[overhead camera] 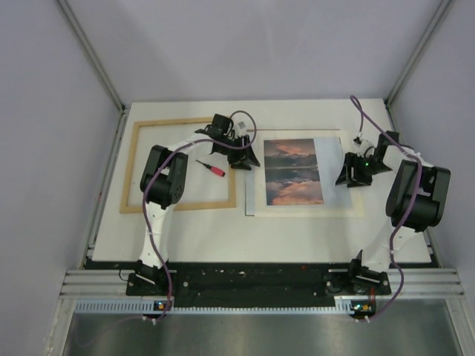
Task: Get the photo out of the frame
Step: Adjust the photo frame item on the photo frame, then pick up the photo frame item from the photo frame.
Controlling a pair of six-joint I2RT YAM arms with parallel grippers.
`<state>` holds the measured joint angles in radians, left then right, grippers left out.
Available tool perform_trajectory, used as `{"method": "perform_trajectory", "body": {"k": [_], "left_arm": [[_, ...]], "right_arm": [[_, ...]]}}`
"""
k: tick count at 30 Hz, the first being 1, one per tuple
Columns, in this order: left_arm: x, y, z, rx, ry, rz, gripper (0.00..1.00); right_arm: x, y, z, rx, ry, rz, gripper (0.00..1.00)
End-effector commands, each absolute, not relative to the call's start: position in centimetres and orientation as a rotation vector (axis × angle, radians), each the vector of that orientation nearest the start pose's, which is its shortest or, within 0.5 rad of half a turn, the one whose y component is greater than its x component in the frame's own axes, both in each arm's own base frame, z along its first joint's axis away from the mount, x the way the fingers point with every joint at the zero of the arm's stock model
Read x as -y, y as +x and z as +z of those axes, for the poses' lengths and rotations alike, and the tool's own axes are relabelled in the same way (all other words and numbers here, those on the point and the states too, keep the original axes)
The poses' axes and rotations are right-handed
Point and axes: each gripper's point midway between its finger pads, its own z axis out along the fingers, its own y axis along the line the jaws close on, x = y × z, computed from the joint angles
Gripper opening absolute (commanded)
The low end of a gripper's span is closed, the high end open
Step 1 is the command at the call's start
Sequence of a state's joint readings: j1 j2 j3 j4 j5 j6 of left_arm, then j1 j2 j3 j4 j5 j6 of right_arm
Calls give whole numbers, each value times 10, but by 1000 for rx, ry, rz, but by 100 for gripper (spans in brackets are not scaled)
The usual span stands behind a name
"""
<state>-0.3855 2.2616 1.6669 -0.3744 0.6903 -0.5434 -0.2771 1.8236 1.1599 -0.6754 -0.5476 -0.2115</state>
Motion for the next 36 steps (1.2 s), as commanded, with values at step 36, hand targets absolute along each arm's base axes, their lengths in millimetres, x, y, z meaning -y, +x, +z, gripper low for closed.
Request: {"method": "perform_trajectory", "body": {"k": [36], "left_arm": [[330,421,48,-2632,166,-1233,51]], "right_arm": [[52,335,-6,-2686,200,975,60]]}}
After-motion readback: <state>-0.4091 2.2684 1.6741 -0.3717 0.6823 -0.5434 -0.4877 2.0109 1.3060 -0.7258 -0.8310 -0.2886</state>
